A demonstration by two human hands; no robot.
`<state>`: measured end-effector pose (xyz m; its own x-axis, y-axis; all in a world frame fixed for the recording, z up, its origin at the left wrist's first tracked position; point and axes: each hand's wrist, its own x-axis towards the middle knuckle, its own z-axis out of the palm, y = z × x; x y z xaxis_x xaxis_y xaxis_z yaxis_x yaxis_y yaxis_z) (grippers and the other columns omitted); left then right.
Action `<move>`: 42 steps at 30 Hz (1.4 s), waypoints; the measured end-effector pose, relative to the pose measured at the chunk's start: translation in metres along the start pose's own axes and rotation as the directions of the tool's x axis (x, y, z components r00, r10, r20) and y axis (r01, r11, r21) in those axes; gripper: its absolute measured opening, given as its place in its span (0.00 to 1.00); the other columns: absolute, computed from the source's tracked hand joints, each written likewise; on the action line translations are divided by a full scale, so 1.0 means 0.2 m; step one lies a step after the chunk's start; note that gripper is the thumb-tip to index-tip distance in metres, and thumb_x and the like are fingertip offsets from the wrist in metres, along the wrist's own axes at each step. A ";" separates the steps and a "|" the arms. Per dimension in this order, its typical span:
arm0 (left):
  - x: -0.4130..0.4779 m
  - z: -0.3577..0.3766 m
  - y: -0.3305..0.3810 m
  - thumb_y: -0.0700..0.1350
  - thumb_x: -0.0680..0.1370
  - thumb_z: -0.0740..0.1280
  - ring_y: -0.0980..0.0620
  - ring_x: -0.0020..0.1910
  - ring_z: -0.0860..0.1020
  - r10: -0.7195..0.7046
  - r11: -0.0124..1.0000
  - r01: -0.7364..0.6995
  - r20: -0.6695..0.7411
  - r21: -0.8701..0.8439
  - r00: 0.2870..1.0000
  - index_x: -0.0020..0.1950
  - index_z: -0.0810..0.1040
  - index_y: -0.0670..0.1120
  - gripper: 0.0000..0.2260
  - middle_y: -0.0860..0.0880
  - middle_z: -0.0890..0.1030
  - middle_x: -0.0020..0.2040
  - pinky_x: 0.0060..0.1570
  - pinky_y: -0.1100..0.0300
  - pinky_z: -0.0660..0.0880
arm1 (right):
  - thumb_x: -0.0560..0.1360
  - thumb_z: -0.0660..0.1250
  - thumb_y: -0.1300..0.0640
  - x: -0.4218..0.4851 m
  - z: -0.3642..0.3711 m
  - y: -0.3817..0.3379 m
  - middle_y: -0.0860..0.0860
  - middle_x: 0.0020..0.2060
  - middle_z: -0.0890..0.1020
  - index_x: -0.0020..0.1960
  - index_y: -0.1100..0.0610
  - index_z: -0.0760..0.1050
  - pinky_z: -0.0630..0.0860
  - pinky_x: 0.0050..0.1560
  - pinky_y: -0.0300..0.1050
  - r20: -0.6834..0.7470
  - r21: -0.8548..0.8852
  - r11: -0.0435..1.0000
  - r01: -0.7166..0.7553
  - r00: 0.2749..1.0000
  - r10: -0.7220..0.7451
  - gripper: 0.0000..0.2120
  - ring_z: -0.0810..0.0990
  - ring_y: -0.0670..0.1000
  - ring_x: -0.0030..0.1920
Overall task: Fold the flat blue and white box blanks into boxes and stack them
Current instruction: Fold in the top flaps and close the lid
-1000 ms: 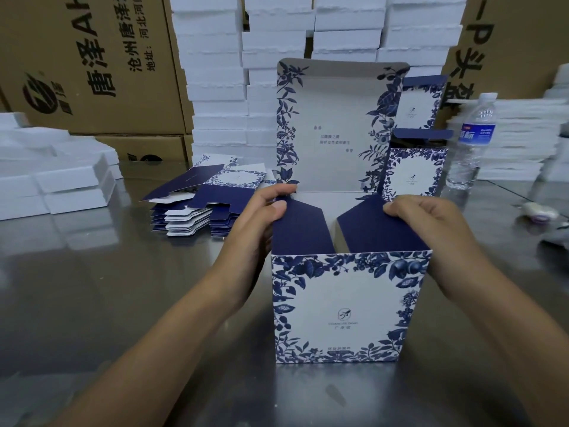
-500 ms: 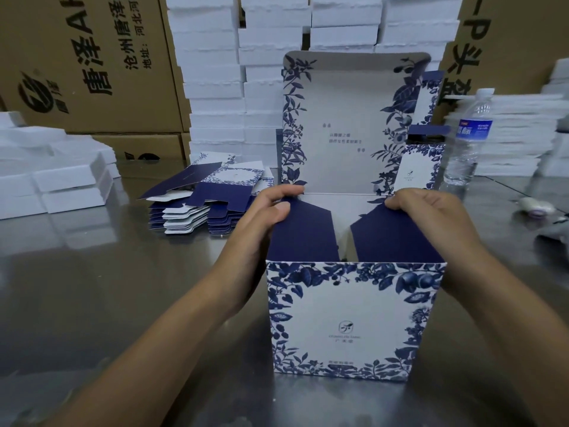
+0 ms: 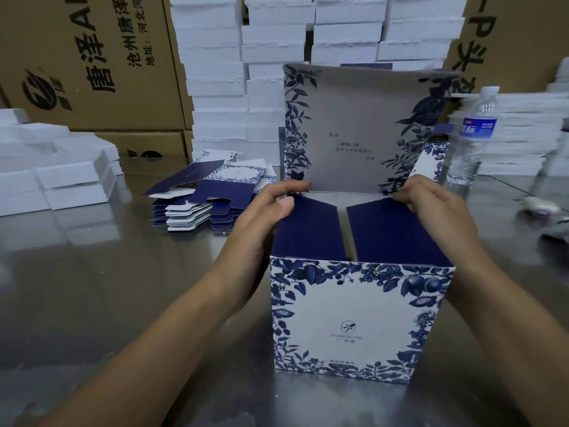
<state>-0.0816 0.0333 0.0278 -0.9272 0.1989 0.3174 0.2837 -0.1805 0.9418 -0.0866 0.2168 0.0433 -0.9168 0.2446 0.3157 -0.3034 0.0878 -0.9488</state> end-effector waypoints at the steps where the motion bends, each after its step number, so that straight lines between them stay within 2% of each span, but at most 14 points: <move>1: -0.02 0.02 0.02 0.38 0.79 0.57 0.67 0.38 0.79 0.001 1.000 -0.001 -0.053 -0.001 0.999 0.58 0.75 0.45 0.12 0.57 0.80 0.41 0.42 0.74 0.73 | 0.75 0.60 0.65 0.00 0.00 0.00 0.43 0.18 0.65 0.30 0.54 0.66 0.60 0.20 0.29 0.009 -0.029 0.999 0.018 1.000 -0.018 0.16 0.65 0.40 0.20; 5: -0.04 -0.04 -0.02 0.46 0.69 0.71 0.54 0.53 0.80 0.094 0.995 -0.088 -0.114 0.055 0.989 0.51 0.77 0.64 0.15 0.51 0.80 0.56 0.55 0.58 0.75 | 0.76 0.58 0.66 0.01 0.00 0.01 0.42 0.19 0.67 0.30 0.54 0.66 0.61 0.22 0.28 0.032 -0.050 0.998 0.038 0.999 -0.036 0.17 0.65 0.39 0.22; 8: -0.04 -0.03 -0.01 0.51 0.71 0.66 0.46 0.53 0.77 0.099 0.992 -0.090 -0.111 0.083 0.989 0.54 0.75 0.69 0.15 0.47 0.79 0.59 0.61 0.46 0.72 | 0.75 0.59 0.67 -0.01 0.00 0.01 0.42 0.20 0.73 0.34 0.52 0.71 0.65 0.22 0.27 0.037 0.082 0.997 0.003 0.999 -0.006 0.15 0.69 0.38 0.21; 10: -0.05 -0.02 0.00 0.52 0.71 0.65 0.40 0.55 0.76 0.095 0.992 -0.085 -0.108 0.093 0.990 0.54 0.76 0.69 0.15 0.45 0.78 0.61 0.65 0.39 0.66 | 0.76 0.56 0.69 -0.01 0.01 -0.01 0.42 0.16 0.68 0.34 0.53 0.70 0.62 0.19 0.28 0.025 0.080 0.997 0.020 0.999 -0.022 0.16 0.65 0.39 0.18; 13: -0.05 -0.02 0.01 0.52 0.71 0.64 0.35 0.55 0.74 0.094 0.993 -0.083 -0.131 0.086 0.987 0.52 0.77 0.69 0.13 0.43 0.77 0.61 0.65 0.35 0.65 | 0.75 0.52 0.70 0.00 0.02 -0.01 0.44 0.15 0.63 0.24 0.53 0.74 0.58 0.17 0.29 0.001 0.110 0.994 0.010 1.000 -0.010 0.26 0.60 0.41 0.16; 16: -0.05 -0.01 0.01 0.51 0.72 0.70 0.41 0.52 0.73 0.090 0.996 -0.086 -0.153 0.031 0.984 0.48 0.79 0.63 0.08 0.42 0.76 0.55 0.61 0.42 0.68 | 0.75 0.53 0.66 0.00 0.02 -0.01 0.45 0.16 0.63 0.22 0.54 0.72 0.57 0.17 0.32 0.027 0.186 0.982 -0.028 0.999 0.023 0.25 0.58 0.41 0.17; 19: -0.05 -0.01 0.01 0.53 0.76 0.61 0.43 0.54 0.77 0.068 0.997 -0.073 -0.175 -0.021 0.982 0.45 0.76 0.53 0.06 0.45 0.80 0.53 0.60 0.48 0.68 | 0.78 0.58 0.57 0.03 0.02 0.01 0.48 0.20 0.66 0.27 0.53 0.73 0.61 0.22 0.33 0.007 0.210 0.976 -0.064 0.998 0.064 0.21 0.62 0.43 0.20; 22: -0.04 -0.03 -0.02 0.44 0.82 0.53 0.52 0.40 0.78 0.070 0.998 -0.069 -0.153 0.008 0.986 0.35 0.78 0.51 0.20 0.51 0.81 0.41 0.46 0.58 0.71 | 0.80 0.57 0.50 0.03 0.02 0.01 0.58 0.28 0.69 0.23 0.53 0.78 0.65 0.29 0.37 0.013 0.164 0.984 -0.071 0.997 0.070 0.28 0.69 0.48 0.27; 25: -0.03 -0.02 -0.02 0.40 0.79 0.57 0.65 0.31 0.75 0.111 0.990 -0.100 -0.113 0.098 0.987 0.37 0.75 0.48 0.13 0.61 0.77 0.32 0.31 0.73 0.70 | 0.80 0.58 0.51 0.00 0.03 0.00 0.60 0.30 0.68 0.33 0.55 0.77 0.64 0.23 0.32 -0.011 0.086 0.996 -0.039 0.999 0.040 0.20 0.66 0.46 0.25; 28: 0.01 -0.04 -0.01 0.36 0.79 0.57 0.66 0.27 0.74 0.076 0.991 -0.065 -0.088 0.115 0.993 0.39 0.73 0.45 0.11 0.60 0.77 0.29 0.27 0.74 0.69 | 0.78 0.61 0.56 -0.01 0.03 0.00 0.46 0.21 0.69 0.34 0.57 0.75 0.64 0.24 0.25 -0.005 0.036 0.999 0.038 0.999 -0.038 0.15 0.67 0.40 0.21; 31: 0.02 -0.05 0.01 0.34 0.78 0.55 0.64 0.27 0.76 0.007 0.992 0.000 -0.058 0.125 0.998 0.41 0.75 0.46 0.13 0.59 0.80 0.30 0.27 0.74 0.70 | 0.76 0.64 0.59 -0.02 0.03 -0.02 0.42 0.26 0.77 0.34 0.55 0.76 0.67 0.31 0.23 0.022 -0.005 0.997 0.078 0.997 -0.078 0.12 0.73 0.35 0.28; 34: 0.06 -0.03 0.04 0.30 0.78 0.53 0.67 0.26 0.76 -0.048 0.979 0.053 -0.031 0.197 0.998 0.43 0.75 0.47 0.16 0.58 0.80 0.32 0.26 0.74 0.69 | 0.76 0.63 0.59 -0.04 0.03 -0.07 0.42 0.32 0.82 0.39 0.52 0.80 0.68 0.33 0.22 0.126 0.035 0.998 0.042 0.991 -0.046 0.09 0.77 0.33 0.33; 37: 0.09 -0.03 0.08 0.28 0.77 0.55 0.71 0.26 0.75 -0.071 0.980 0.075 -0.028 0.183 0.997 0.51 0.73 0.48 0.16 0.61 0.77 0.34 0.26 0.77 0.68 | 0.76 0.63 0.60 -0.05 0.03 -0.08 0.39 0.27 0.81 0.40 0.54 0.80 0.66 0.27 0.23 0.163 0.036 0.999 -0.016 0.987 0.010 0.09 0.76 0.32 0.28; 42: 0.09 0.00 0.15 0.37 0.76 0.66 0.59 0.27 0.79 -0.238 0.959 0.219 0.089 0.178 0.967 0.50 0.80 0.48 0.08 0.55 0.82 0.30 0.26 0.70 0.73 | 0.71 0.69 0.60 -0.04 0.01 -0.09 0.50 0.27 0.82 0.39 0.57 0.80 0.73 0.24 0.32 0.231 0.193 0.953 -0.235 0.955 0.188 0.03 0.79 0.45 0.25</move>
<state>-0.0894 0.0306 0.0614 -0.9425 0.3209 0.0931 0.1123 0.0419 0.9928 -0.0753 0.2106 0.0573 -0.9922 0.0270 0.1214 -0.1242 -0.1605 -0.9792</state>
